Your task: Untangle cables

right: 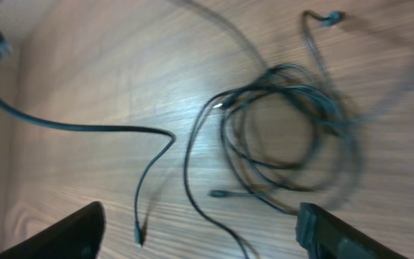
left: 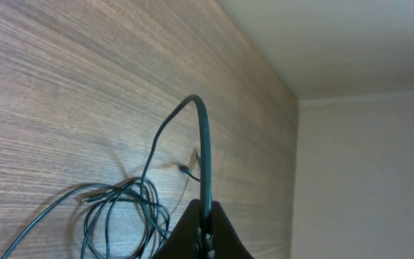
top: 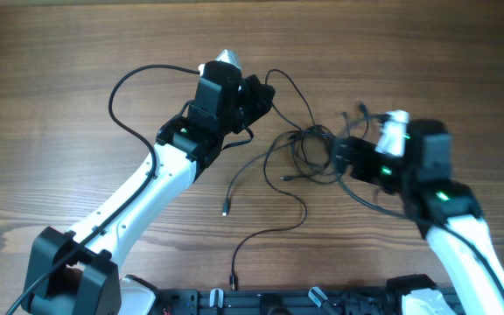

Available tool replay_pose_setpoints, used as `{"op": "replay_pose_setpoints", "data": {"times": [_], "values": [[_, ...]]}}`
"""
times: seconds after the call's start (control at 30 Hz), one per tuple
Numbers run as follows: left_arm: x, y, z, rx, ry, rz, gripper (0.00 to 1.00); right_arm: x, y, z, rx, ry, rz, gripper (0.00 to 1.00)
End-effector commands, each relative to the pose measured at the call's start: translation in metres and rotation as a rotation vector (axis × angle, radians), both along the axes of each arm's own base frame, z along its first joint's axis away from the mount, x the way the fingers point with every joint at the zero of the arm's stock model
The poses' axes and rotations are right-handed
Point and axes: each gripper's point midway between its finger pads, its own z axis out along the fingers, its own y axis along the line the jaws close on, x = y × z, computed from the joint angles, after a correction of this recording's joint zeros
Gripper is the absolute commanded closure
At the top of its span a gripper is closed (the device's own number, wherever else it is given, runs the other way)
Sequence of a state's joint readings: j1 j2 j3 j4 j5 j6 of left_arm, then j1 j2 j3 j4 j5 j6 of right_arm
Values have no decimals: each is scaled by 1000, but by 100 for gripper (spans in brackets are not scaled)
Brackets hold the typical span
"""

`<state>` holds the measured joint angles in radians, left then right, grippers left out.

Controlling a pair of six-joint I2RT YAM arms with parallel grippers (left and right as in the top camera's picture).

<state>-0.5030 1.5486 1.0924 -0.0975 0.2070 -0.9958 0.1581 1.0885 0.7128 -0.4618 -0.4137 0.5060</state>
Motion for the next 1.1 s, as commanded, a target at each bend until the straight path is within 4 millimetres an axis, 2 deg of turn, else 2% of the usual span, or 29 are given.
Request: {"op": "replay_pose_setpoints", "data": {"times": [0.0, 0.07, 0.13, 0.23, 0.3, 0.4, 0.47, 0.5, 0.53, 0.7, 0.77, 0.8, 0.87, 0.97, 1.07], "values": [[1, -2, 4, 11, -25, -23, 96, 9, 24, -45, -107, 64, 60, 0], [2, 1, 4, 16, -28, -20, 96, 24, 28, -74, -196, 63, 48, 0], [3, 7, 3, 45, -42, -28, 96, 39, 42, -93, -231, 14, 119, 0], [6, 20, -4, 106, -50, -38, 96, 57, 43, -115, -308, -50, 169, 0], [8, 27, -7, 135, -61, -44, 96, 58, 43, -124, -357, -77, 237, 0], [15, 39, -7, 165, -84, -38, 96, 49, 48, -139, -425, -83, 350, 0], [19, 47, -7, 170, -85, -21, 96, 46, 43, -148, -483, -65, 349, 3], [22, 52, -7, 170, -85, -9, 96, 46, 38, -152, -533, -57, 335, 7], [24, 56, -6, 170, -84, 1, 96, 46, 35, -155, -567, -56, 330, 15], [27, 61, -5, 168, -88, 14, 96, 39, 43, -167, -666, -77, 426, 61], [27, 61, -3, 165, -94, 15, 96, 29, 36, -181, -779, -44, 447, 73], [27, 62, -1, 164, -100, 16, 96, 23, 37, -186, -801, -33, 471, 78], [26, 62, 7, 158, -117, 17, 96, 11, 42, -192, -815, -10, 520, 93], [25, 72, 31, 154, -178, 31, 96, 7, 46, -188, -765, 23, 461, 96], [22, 93, 65, 153, -263, 68, 96, 12, 37, -169, -698, 47, 330, 96]]}}
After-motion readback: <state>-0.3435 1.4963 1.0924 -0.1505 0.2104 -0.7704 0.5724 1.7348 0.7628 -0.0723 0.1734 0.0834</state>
